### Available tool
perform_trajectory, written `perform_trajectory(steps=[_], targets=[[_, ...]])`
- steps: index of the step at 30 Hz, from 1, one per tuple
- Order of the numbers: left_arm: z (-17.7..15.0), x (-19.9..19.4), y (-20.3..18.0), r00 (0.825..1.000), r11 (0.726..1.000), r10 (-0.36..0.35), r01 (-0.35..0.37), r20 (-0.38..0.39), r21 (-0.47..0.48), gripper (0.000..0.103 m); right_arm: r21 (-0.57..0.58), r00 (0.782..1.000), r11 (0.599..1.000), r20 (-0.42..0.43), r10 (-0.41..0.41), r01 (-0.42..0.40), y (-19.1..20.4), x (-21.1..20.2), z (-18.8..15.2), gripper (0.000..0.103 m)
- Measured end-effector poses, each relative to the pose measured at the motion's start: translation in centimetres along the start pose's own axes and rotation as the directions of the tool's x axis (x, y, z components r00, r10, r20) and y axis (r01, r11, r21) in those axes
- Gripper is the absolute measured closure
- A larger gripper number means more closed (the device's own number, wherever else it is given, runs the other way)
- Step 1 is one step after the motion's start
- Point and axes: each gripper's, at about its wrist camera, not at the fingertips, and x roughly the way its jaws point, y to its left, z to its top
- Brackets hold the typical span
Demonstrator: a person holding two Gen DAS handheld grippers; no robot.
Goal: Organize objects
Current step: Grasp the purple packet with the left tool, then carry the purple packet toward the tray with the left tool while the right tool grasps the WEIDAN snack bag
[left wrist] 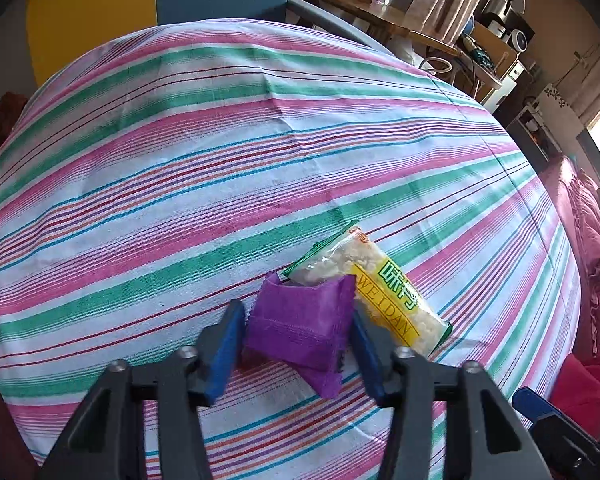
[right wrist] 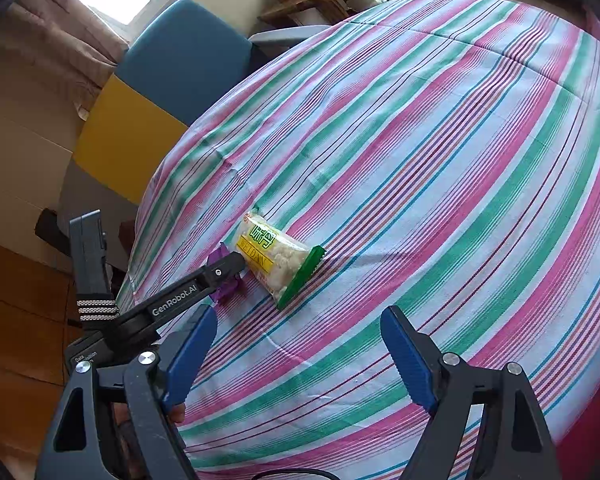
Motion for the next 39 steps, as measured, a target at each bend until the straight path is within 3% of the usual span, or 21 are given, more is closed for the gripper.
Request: perform_trajectory(steps=[3, 17, 28, 34, 39], targets=[[-1.0, -0.9, 0.5, 0.999, 1.0, -0.01, 0.009, 0.038, 0.013, 0.061, -0.008, 1.0, 1.0, 0.003, -0.007, 0.008, 0.1, 0.0, 0.0, 0.018], [-9.4, -12.3, 2.1, 0.989, 0.998, -0.016, 0.007, 0.149, 0.06, 0.062, -0.118, 0.995, 0.989, -0.042, -0.091, 0.086, 1.5, 1.2, -1.0, 0.018], [-16.8, -21.3, 5.6, 0.953, 1.0, 0.004, -0.008, 0.302, 0.011, 0.061, -0.284, 0.97, 0.942, -0.11, -0.215, 0.177, 3.1, 3.8, -2.7, 0.018], [-20.6, -23.7, 7.6, 0.937, 1.0, 0.022, -0.015, 0.347, -0.021, 0.061, -0.329, 0.955, 0.927, -0.167, -0.247, 0.182, 3.3, 5.0, -3.7, 0.018], [-23.2, -24.4, 10.1, 0.937, 0.998, 0.032, -0.013, 0.347, -0.057, 0.061, -0.391, 0.951, 0.895, -0.126, -0.283, 0.214, 4.9, 5.2, -2.8, 0.017]])
